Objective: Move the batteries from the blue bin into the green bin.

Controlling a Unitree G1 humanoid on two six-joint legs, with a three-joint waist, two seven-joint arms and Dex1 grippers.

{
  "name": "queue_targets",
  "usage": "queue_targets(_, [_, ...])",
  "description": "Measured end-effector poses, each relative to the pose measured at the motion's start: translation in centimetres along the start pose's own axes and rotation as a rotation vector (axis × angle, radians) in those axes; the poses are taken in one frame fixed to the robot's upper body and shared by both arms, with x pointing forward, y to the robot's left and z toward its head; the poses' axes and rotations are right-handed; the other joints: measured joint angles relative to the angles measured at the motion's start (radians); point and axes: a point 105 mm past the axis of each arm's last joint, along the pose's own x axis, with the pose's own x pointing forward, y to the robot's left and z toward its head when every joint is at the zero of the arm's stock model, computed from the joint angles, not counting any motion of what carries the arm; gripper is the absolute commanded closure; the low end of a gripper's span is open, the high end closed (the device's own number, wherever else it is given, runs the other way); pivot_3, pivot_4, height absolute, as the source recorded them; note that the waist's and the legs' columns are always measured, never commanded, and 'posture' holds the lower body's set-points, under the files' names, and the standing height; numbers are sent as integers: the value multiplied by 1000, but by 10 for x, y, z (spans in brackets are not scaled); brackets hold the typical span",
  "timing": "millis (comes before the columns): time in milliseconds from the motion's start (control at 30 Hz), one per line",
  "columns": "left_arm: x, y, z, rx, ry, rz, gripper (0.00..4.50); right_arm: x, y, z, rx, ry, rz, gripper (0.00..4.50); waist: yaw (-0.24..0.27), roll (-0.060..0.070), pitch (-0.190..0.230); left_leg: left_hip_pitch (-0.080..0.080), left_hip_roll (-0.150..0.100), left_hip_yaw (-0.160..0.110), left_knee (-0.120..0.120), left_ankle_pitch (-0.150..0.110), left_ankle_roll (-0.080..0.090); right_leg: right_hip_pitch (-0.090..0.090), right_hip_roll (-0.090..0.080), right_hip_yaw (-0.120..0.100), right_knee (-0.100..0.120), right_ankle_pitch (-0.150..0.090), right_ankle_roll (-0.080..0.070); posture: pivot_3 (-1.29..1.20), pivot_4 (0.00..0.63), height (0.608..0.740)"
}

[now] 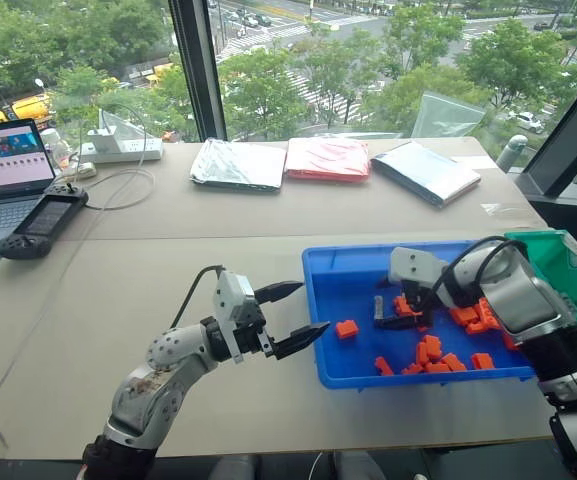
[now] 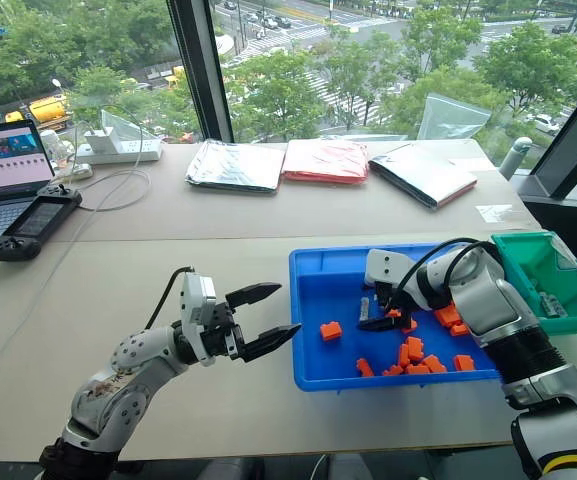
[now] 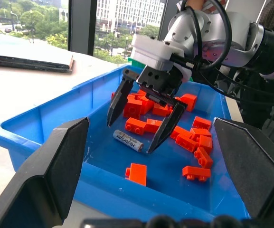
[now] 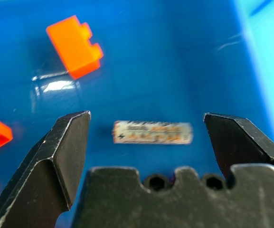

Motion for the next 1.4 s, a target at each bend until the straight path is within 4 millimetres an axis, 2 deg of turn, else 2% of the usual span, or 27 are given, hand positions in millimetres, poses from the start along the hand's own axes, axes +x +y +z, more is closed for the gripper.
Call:
queue_targets(233, [-1, 0, -1, -5, 2, 10, 0, 2, -5, -8, 31, 11, -1, 79, 0, 0, 0, 0, 0, 0, 0, 0, 0, 0, 0, 0, 0, 0, 0, 0, 150, 740])
queue_targets(467, [-1, 1, -1, -5, 2, 12, 0, 2, -7, -9, 28, 12, -6, 1996, 0, 0, 0, 0, 0, 0, 0, 0, 0, 0, 0, 0, 0, 0, 0, 0, 150, 740])
queue_targets(600, [0, 1, -1, -5, -1, 13, 0, 1, -5, -8, 24, 1, -16, 2002, 0, 0, 0, 0, 0, 0, 0, 0, 0, 0, 0, 0, 0, 0, 0, 0, 150, 740])
queue_targets(733, [0, 0, 0, -3, -3, 11, 0, -8, -11, -7, 75, -45, -115, 2002, 2, 0, 0, 0, 0, 0, 0, 0, 0, 0, 0, 0, 0, 0, 0, 0, 150, 740])
queue_targets(800, [0, 0, 0, -3, -3, 11, 0, -20, -19, -2, 91, -73, -195, 2002, 2, 0, 0, 0, 0, 0, 0, 0, 0, 0, 0, 0, 1, 0, 0, 0, 150, 740])
queue_targets(900, [0, 0, 0, -3, -3, 11, 0, -64, -55, -1, 165, -120, -526, 2002, 3, 0, 0, -1, 0, 0, 0, 0, 0, -1, 0, 0, 1, 0, 0, 0, 150, 740])
queue_targets(967, [0, 0, -1, -3, 0, 12, 0, -103, -76, -5, 225, -140, -782, 2002, 5, 0, 0, -1, -1, 0, 0, 0, 0, -1, -1, 0, 1, 0, 0, 0, 150, 740])
queue_targets(1000, [-1, 0, -1, -3, 0, 12, 0, -129, -86, -9, 262, -138, -950, 2002, 6, 0, 0, -1, -1, 0, 0, 0, 0, -1, -1, 0, 1, 0, 0, 0, 150, 740])
queue_targets(1033, [-1, 0, -1, -3, 1, 12, 0, -153, -91, -14, 300, -131, -1097, 2002, 6, 0, 0, -2, -1, 0, 0, 0, 0, -1, -1, 0, 0, 0, 0, 0, 150, 740])
queue_targets(1100, [-1, 1, -1, -2, 2, 12, 0, -187, -95, -27, 397, -109, -1315, 2002, 6, 0, 0, -2, -1, 0, -1, 0, 0, -1, -1, 0, 0, 0, 0, 0, 150, 740])
queue_targets(1133, [-1, 1, -1, -2, 2, 13, 0, -197, -94, -36, 468, -108, -1396, 2002, 5, 0, 0, -2, -1, 0, -1, 0, 0, -1, -1, 0, 0, 0, 0, 0, 150, 740])
queue_targets(1200, [-1, 0, -1, -4, 1, 11, 0, -212, -84, -68, 671, -74, -1571, 2002, 4, -1, -1, -2, -1, 0, -1, 0, 0, -1, 0, 0, 0, 0, 0, 0, 150, 740])
queue_targets(1267, [-1, 0, -1, -3, 2, 11, 0, -215, -72, -95, 770, 6, -1654, 2002, 4, 0, -1, -2, -1, 1, -1, 0, 0, -1, -1, 1, 0, 0, 0, 0, 150, 740])
queue_targets(1400, [0, 0, 0, -2, -2, 8, 0, -212, -64, -111, 824, 70, -1706, 2002, -6, 1, -1, -1, -1, 4, -1, 0, 0, -2, 0, 3, 1, 0, 0, 0, 150, 740])
